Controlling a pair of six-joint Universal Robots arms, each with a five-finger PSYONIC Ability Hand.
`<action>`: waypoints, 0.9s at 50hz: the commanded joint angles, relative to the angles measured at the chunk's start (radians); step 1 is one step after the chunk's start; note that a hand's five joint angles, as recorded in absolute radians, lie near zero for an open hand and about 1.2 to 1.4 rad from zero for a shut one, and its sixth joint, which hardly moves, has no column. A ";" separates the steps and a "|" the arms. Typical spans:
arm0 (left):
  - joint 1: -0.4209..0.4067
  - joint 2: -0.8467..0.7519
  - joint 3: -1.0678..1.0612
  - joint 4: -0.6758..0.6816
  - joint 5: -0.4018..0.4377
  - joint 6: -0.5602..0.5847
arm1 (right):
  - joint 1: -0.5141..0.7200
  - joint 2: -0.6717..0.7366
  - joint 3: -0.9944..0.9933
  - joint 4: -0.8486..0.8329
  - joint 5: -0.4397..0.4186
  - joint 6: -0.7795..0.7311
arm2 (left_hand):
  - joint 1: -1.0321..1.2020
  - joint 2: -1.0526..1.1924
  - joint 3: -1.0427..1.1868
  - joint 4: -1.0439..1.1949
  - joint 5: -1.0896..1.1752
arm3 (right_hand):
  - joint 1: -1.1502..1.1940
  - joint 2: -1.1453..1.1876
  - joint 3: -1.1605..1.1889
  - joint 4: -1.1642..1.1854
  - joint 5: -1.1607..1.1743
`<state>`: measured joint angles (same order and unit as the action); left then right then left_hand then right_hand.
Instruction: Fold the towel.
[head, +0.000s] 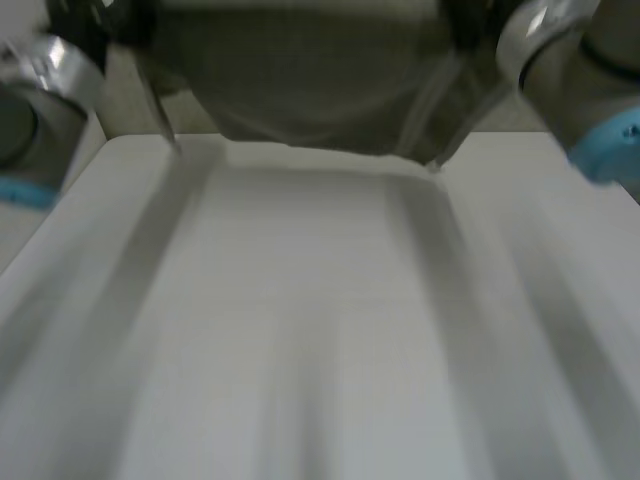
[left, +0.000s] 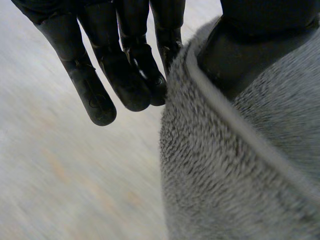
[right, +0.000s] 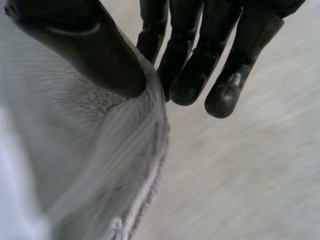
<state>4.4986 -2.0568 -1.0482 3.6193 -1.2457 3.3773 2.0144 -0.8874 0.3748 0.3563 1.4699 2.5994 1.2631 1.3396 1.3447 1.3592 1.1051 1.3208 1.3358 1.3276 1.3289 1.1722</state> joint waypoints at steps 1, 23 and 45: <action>0.036 -0.006 -0.326 -0.001 0.166 0.056 | -0.037 -0.002 0.373 0.182 -0.108 -0.229 | 0.133 0.057 0.052 0.037 0.117 | 0.075 0.060 0.069 0.067 0.050; 0.057 -0.138 -0.532 0.038 0.132 0.275 | -0.164 -0.406 1.078 -0.187 -0.114 -0.046 | -0.226 -0.303 -0.308 -0.323 -0.243 | 0.075 0.060 0.069 0.067 0.050; 0.119 -0.131 -0.562 0.032 0.046 0.281 | -0.307 -0.416 1.291 -0.433 -0.105 0.125 | -0.217 -0.294 -0.299 -0.313 -0.234 | 0.075 0.060 0.069 0.067 0.050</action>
<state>4.5933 -2.2216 -1.5878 3.6656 -1.1895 3.6581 1.7208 -1.3045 1.6436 -0.0278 1.3592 2.7015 0.7848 0.7886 0.7891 0.7819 0.5964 1.3209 1.3357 1.3276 1.3290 1.1790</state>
